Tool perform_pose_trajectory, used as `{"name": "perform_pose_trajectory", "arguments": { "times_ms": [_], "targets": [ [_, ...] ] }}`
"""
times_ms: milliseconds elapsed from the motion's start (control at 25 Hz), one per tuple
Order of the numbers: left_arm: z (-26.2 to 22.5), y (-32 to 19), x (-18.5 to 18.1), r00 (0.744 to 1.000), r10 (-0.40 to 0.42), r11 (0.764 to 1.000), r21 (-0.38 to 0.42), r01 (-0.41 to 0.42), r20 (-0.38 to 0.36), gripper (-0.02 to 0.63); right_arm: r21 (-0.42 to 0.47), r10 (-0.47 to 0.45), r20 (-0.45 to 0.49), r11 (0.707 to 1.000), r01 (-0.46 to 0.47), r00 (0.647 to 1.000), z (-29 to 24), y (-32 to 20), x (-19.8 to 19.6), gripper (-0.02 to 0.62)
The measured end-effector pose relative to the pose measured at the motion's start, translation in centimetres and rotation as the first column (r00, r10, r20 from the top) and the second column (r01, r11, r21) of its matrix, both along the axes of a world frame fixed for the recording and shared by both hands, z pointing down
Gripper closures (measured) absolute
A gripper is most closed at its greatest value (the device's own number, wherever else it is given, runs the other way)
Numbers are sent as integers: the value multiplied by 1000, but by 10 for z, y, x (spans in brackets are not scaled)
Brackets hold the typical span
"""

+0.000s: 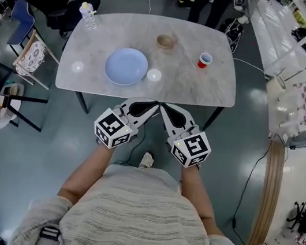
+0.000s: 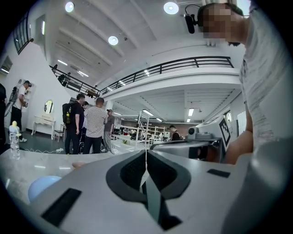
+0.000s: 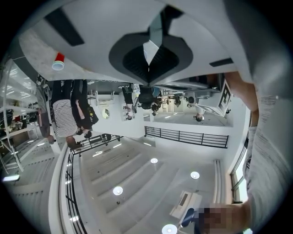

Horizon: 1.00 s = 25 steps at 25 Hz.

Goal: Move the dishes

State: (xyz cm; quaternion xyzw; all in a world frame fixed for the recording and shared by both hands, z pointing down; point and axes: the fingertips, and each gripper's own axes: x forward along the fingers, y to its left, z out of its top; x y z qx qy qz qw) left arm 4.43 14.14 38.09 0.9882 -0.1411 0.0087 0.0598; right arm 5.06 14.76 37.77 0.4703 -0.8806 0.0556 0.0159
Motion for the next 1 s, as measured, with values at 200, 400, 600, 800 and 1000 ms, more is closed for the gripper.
{"name": "perform_pose_trajectory", "arguments": {
  "times_ms": [200,400,600,800,1000],
  "targets": [
    [9,-15,19,999,-34,999,-16,34,5,584,-18,-9,-9,1000,9,1000,9,-13,19,578],
    [15,-28,23,999,-46,998,-35,47,7,584,-32,2,-3,999,-2,1000,18,-28,24,578],
    [20,-42,30,999,-47,998,-52,47,13,584,-48,6,2,999,-6,1000,22,-42,30,578],
    [26,-59,29,998,-61,995,-79,61,7,584,-70,-7,-1,998,6,1000,29,-57,29,578],
    [35,-82,22,997,-74,992,-104,75,15,584,-90,-14,3,996,14,1000,35,-81,23,578]
  ]
}}
